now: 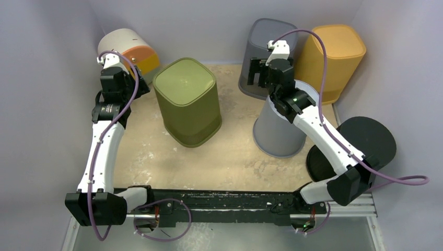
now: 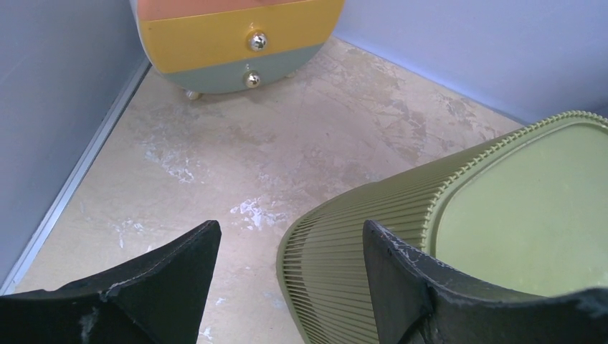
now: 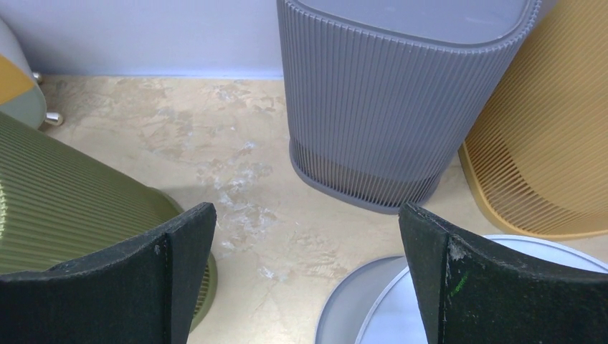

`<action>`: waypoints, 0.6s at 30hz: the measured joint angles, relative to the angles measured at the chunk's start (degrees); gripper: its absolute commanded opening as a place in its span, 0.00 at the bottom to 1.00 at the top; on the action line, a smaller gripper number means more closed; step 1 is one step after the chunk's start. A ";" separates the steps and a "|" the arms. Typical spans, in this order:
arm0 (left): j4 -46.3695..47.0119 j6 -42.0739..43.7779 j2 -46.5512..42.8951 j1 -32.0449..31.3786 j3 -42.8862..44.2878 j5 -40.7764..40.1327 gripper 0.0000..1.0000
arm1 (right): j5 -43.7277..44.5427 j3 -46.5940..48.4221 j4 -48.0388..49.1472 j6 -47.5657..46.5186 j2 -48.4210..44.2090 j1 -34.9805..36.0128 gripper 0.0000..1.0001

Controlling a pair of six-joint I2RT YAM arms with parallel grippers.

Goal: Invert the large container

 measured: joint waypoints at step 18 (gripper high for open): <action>0.00 -0.02 0.00 0.00 -0.02 -0.48 0.70 | 1.53 -1.07 0.76 -0.09 -1.14 0.00 1.00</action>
